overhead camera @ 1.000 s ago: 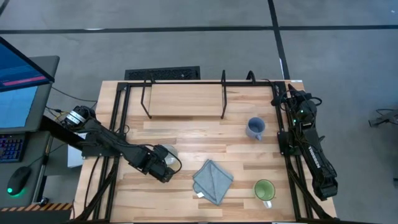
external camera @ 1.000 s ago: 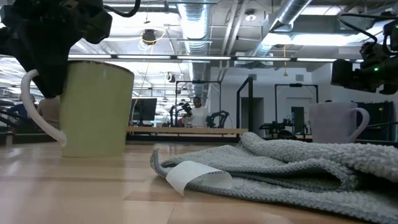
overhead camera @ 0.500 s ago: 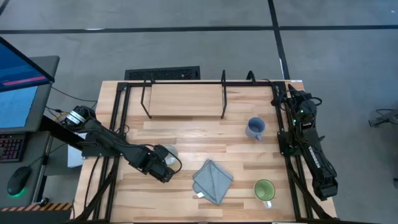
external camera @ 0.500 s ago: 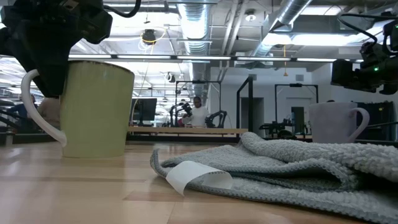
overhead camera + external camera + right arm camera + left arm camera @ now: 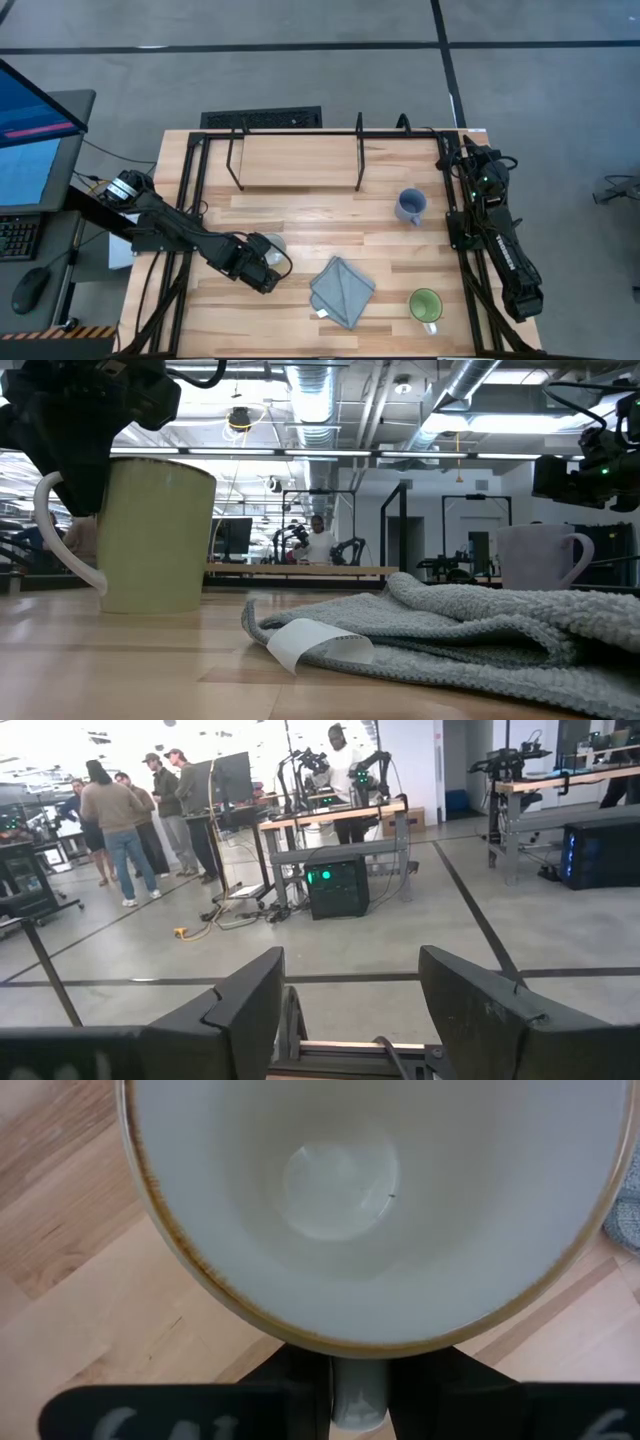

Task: Stack small to large cups/mugs on shelf
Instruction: Put the green mug on the shelf

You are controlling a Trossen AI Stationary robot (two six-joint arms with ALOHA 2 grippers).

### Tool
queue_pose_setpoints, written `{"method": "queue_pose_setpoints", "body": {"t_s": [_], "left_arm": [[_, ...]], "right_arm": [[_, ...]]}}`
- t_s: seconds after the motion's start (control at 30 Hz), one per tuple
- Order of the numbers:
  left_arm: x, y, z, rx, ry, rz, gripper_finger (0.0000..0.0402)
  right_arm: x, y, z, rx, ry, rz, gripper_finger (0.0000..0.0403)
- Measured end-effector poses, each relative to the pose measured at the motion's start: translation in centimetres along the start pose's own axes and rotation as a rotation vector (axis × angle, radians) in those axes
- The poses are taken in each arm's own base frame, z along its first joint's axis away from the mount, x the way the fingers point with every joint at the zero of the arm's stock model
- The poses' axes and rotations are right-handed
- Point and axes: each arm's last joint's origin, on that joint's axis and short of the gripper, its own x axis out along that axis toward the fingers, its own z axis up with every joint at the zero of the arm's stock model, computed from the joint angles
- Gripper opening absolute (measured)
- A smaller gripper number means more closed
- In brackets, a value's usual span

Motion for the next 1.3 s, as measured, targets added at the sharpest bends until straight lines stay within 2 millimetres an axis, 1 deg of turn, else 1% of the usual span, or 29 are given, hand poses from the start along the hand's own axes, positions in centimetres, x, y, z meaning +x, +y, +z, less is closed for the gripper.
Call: {"method": "queue_pose_setpoints", "body": {"t_s": [0.3,0.47,0.57,0.7,0.93,1.07,1.3], "left_arm": [[0.0,0.0,0.1,0.036,-0.024,0.005,0.0057],[0.1,0.2,0.2,0.034,-0.023,0.023,0.0043],[0.1,0.3,0.3,0.032,-0.028,0.029,0.0043],[0.1,0.4,0.7,0.025,-0.045,0.04,0.0043],[0.3,0.5,1.6,0.031,-0.051,0.048,0.0043],[-0.1,0.8,2.2,0.026,-0.054,0.037,0.0043],[-2.0,2.0,3.3,-0.014,-0.098,0.008,0.0042]], "right_arm": [[0.0,0.0,0.0,0.0,0.0,0.002,0.0256],[0.0,0.0,0.0,0.0,0.0,0.002,0.0256],[0.0,0.0,0.0,0.003,0.001,0.002,0.0256],[0.0,0.0,0.0,0.054,0.0,0.002,0.0256],[0.0,0.0,0.0,0.059,0.001,0.002,0.0256],[0.0,0.0,0.0,0.06,0.001,0.002,0.0256],[0.0,0.0,0.0,0.06,0.001,0.003,0.0256]]}}
